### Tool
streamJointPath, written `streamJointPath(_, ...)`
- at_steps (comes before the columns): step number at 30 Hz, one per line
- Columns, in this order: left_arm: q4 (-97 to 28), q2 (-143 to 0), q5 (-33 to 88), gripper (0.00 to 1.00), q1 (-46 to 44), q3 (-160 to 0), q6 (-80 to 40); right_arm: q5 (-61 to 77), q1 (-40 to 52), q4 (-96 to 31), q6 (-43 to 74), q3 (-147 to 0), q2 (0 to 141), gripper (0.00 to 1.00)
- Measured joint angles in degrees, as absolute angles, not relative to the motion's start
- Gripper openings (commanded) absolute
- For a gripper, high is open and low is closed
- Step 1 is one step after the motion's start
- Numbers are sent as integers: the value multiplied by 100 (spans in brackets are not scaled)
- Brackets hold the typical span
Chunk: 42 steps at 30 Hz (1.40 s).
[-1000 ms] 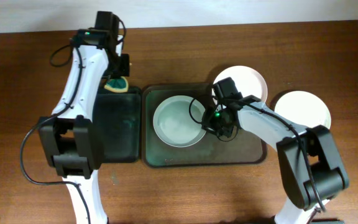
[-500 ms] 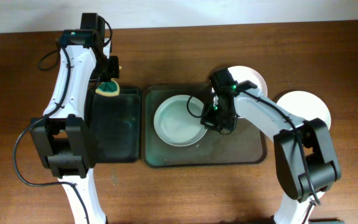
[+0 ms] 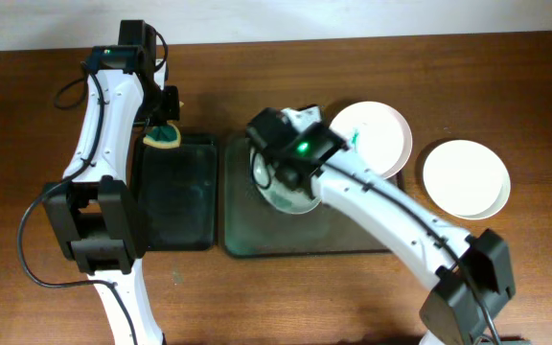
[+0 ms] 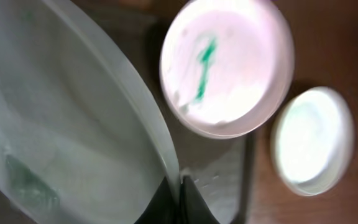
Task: Clean dirty plates on tray and stack at the side
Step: 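Lift the plate with the right gripper and stack it on the side plate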
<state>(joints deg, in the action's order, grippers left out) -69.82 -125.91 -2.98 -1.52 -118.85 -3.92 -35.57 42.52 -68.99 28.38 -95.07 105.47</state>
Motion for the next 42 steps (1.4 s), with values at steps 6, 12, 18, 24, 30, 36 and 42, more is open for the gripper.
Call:
streamJointPath(6, -6960, -12591, -298, 0, -152, -11885, -392, -5474, 5181, -7083, 2821, -9537, 10545, 4)
streamJointPath(12, -6958, -12591, -298, 0, -152, -11885, -392, -6967, 5787, -7098, 2799, -9537, 10547, 4)
streamJointPath(18, -6945, -12591, -298, 0, -152, -11885, -392, -8066, 6149, -7096, 2801, -9537, 10510, 4)
streamJointPath(24, -6945, -12591, -298, 0, -152, -11885, -392, -8619, 6230, -7098, 2803, -9537, 10110, 4)
streamJointPath(30, -6945, -12591, -298, 0, -152, -11885, -392, -8436, 6217, -7102, 2823, -9546, 10001, 4)
streamJointPath(36, -6945, -12591, -296, 0, -152, -11885, -392, -5782, 5422, -7043, 2976, -9546, 10001, 4)
streamJointPath(42, -6943, -12591, -298, 0, -152, -11885, -392, -2912, 3986, -6921, 2936, -9546, 10001, 4)
